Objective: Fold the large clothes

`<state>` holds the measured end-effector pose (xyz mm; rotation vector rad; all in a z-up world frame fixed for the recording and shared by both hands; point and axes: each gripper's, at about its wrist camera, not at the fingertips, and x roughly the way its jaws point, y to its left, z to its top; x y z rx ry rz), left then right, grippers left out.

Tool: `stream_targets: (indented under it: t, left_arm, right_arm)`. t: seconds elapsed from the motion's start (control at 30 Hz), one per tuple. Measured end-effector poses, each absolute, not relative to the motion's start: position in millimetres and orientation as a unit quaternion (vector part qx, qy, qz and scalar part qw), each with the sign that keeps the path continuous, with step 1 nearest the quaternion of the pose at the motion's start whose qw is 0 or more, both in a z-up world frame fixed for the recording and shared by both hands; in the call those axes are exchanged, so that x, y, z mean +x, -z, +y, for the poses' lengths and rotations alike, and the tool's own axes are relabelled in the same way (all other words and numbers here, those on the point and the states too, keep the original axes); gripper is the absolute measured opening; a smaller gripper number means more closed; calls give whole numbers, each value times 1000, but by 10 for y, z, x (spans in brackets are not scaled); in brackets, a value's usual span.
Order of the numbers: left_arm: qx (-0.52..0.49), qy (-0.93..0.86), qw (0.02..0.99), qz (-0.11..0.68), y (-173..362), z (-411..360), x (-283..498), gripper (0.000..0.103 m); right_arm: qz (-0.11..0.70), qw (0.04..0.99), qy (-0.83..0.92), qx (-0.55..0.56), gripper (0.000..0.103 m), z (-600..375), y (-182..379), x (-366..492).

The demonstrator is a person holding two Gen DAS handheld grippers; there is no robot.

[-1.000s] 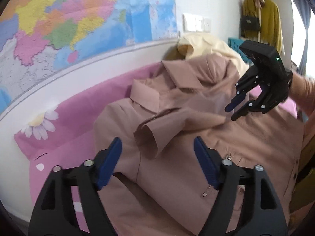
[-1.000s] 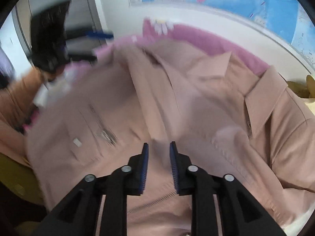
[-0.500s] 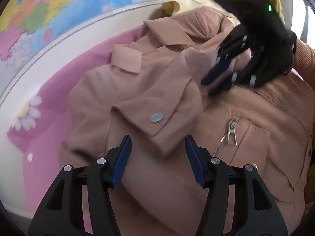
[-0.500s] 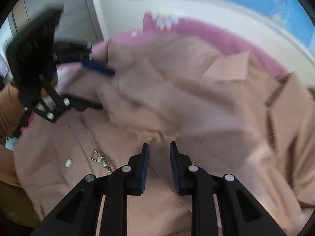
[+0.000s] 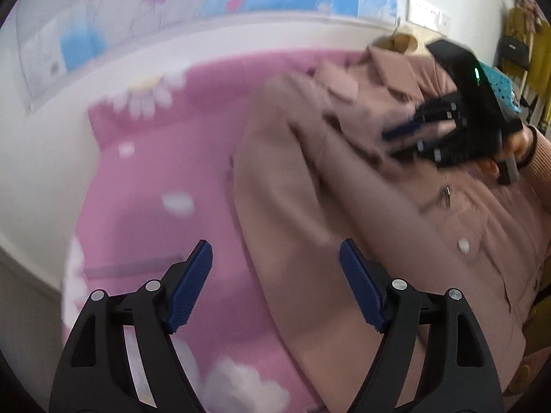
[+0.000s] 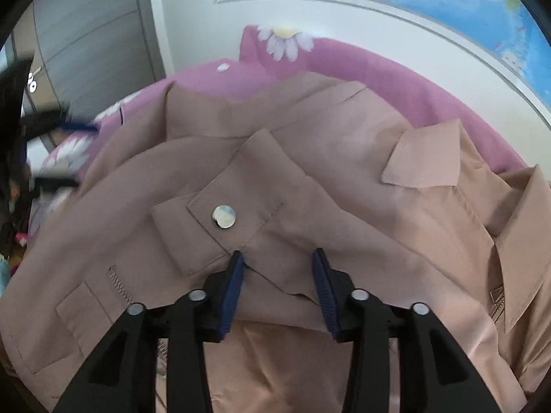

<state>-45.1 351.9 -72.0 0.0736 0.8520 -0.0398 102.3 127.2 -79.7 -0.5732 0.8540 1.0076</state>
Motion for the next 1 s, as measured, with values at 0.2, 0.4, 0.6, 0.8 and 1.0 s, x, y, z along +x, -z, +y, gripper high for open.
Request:
stream_targets:
  t: [0.2,0.4,0.6,0.8,1.0]
  left_arm:
    - [27,32,893,447,969,3474,-570,45]
    - [38,-29,907,418,751,3591,-591,3]
    - [56,-170,915,361,114,4073,-661,3]
    - [11,-184,915,358,6,4284,-793,71]
    - [-107,-153,905,382,424,4428,-1282,73]
  right_arm:
    - [379,772,-426,-280,39,1409,890,1163]
    - [389,787,-408,-250,39,1529,938,1337]
    - [405,781,-419,-225,39,1368,894,1280]
    - [411,777,-434,-199,45,1245,810,1122]
    - [406,768,-453,-201,49,1243,768,935]
